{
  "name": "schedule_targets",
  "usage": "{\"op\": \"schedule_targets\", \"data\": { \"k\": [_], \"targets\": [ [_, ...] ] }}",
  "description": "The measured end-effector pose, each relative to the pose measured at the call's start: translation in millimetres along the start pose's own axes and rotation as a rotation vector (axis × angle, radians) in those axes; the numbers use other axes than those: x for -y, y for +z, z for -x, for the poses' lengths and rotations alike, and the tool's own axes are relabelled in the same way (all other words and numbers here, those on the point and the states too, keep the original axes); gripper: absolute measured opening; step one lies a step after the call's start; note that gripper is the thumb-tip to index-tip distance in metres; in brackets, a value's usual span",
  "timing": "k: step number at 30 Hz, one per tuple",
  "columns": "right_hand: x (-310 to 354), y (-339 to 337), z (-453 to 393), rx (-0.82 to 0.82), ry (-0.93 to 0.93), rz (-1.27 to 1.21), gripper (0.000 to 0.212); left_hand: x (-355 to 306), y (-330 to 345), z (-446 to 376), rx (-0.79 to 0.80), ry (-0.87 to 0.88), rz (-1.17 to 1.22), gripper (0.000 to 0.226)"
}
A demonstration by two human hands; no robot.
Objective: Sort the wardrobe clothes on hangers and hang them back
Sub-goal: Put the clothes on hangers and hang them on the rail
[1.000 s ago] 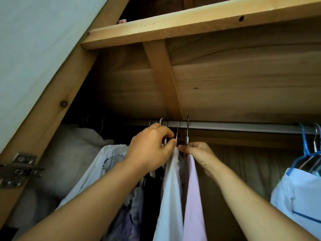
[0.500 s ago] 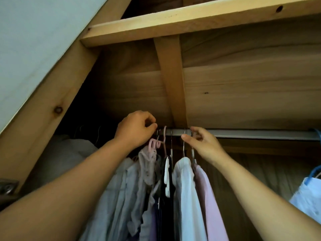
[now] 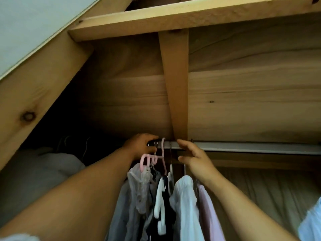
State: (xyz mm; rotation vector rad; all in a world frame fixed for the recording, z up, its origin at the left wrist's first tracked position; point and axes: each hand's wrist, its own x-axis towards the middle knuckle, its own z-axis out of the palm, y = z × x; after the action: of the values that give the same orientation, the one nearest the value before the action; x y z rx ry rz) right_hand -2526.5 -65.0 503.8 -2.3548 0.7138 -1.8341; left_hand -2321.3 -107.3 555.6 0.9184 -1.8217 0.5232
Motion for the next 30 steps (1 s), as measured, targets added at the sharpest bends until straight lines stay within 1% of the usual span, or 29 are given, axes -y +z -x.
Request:
{"op": "schedule_targets", "data": {
  "k": [5,8,10,14,19,22,25,28,30],
  "targets": [
    [-4,-1,3,0.018,-0.028,-0.049,0.053,16,0,-7,0.022,0.01,0.049,0.053],
    [-4,1,3,0.013,-0.043,-0.086,0.052,21,0,-8,0.028,0.022,-0.048,0.045],
    [-3,1,2,-0.002,-0.052,-0.101,0.051,22,-1,-8,0.019,0.052,-0.141,0.044],
    [-3,2,-1,-0.03,-0.044,-0.119,0.05,24,0,-4,-0.03,0.096,-0.244,0.039],
    [-5,9,-4,-0.041,-0.051,-0.141,0.049,41,-8,3,-0.123,0.023,-0.352,0.038],
    [-7,11,-4,-0.056,-0.066,-0.187,0.049,39,-6,4,-0.159,0.042,-0.291,0.044],
    [-8,9,-1,-0.099,-0.095,-0.239,0.049,27,-3,-1,-0.161,0.134,-0.137,0.049],
    [-8,8,0,-0.164,-0.121,-0.263,0.048,19,1,-8,-0.059,0.163,-0.005,0.051],
    [-8,8,1,-0.201,-0.132,-0.243,0.046,17,4,-12,0.016,0.159,-0.027,0.051]
  ]
}}
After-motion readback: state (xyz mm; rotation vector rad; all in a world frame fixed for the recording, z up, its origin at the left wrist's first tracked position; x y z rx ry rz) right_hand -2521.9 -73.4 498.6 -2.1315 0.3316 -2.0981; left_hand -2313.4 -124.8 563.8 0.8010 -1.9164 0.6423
